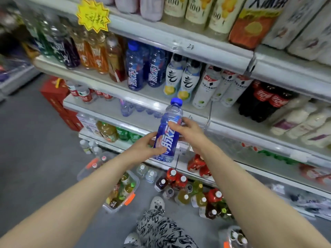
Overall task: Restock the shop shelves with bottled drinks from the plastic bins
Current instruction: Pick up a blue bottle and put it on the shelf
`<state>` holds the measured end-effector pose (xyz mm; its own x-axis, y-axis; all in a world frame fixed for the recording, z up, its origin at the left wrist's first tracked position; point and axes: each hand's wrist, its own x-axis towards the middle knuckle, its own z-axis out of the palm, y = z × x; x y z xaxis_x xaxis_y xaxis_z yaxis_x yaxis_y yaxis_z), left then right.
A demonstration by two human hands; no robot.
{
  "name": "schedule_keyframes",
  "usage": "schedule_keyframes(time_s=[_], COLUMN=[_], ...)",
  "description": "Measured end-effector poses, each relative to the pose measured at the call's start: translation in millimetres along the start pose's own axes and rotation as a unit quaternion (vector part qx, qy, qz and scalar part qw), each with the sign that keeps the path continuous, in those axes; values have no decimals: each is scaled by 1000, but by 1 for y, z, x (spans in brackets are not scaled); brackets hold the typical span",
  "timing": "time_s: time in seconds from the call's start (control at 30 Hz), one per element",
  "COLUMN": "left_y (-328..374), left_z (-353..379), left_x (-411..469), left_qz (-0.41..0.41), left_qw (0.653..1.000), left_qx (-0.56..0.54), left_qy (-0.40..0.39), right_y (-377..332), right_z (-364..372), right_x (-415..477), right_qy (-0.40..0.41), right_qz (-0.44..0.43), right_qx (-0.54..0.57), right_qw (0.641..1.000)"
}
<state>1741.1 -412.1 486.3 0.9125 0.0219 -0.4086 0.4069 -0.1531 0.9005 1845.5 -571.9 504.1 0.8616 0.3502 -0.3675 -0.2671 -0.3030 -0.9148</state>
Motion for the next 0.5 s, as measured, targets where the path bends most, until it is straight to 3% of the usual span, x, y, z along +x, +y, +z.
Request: schedule_keyframes(time_s=[0.23,0.5], left_y=[19,33], left_z=[-43,-79], left_x=[55,94], left_qz=[-4,17], left_qw=[997,991], left_qx=[-14,-68], left_qy=[77,109], right_y=[-35,-68], right_z=[19,38], right_x=[83,134], right_qy=[-38,-36], right_qz=[-45,-84], right_qx=[-1,-19], right_qw=[998,996])
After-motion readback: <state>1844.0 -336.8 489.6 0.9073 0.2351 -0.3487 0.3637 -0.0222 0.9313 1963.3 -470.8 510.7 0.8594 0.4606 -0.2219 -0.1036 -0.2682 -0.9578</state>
